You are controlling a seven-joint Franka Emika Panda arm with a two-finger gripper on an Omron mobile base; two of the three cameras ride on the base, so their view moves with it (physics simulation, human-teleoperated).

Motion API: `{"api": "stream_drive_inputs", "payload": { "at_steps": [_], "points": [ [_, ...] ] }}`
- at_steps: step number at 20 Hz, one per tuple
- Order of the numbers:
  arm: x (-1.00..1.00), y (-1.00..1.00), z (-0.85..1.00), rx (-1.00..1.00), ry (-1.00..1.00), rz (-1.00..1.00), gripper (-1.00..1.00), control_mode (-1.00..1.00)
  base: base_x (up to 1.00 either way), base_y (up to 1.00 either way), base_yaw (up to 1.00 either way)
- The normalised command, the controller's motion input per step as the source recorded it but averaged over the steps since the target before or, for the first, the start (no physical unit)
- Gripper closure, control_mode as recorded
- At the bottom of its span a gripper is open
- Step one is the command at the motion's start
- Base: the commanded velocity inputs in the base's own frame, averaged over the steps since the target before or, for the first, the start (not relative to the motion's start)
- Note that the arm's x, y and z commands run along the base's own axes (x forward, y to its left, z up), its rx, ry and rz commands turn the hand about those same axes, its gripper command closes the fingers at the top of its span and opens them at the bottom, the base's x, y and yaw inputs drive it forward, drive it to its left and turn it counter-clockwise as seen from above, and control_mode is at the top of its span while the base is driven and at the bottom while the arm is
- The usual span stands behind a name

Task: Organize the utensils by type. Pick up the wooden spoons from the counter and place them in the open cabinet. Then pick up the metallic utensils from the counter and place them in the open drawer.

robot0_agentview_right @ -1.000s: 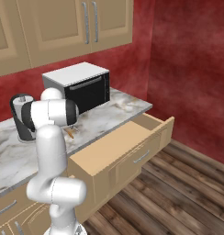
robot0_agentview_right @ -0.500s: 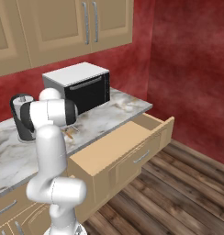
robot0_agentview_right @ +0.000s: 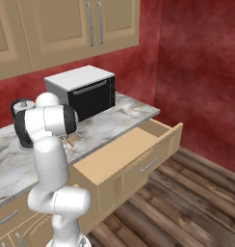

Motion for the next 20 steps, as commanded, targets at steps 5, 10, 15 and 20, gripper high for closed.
{"api": "stream_drive_inputs", "payload": {
  "at_steps": [5,10,15,20],
  "points": [
    [-0.54,-0.35,0.6,0.0,-0.01,0.08,1.0,-1.0,0.0,0.0,0.0],
    [-0.58,-0.32,0.68,0.0,-0.02,0.11,1.0,-1.0,0.0,0.0,0.0],
    [-0.61,-0.28,0.66,0.0,-0.01,0.06,1.0,-1.0,0.0,0.0,0.0],
    [-0.59,-0.36,0.64,0.0,-0.03,0.01,1.0,-1.0,0.0,0.0,0.0]
  ]
}}
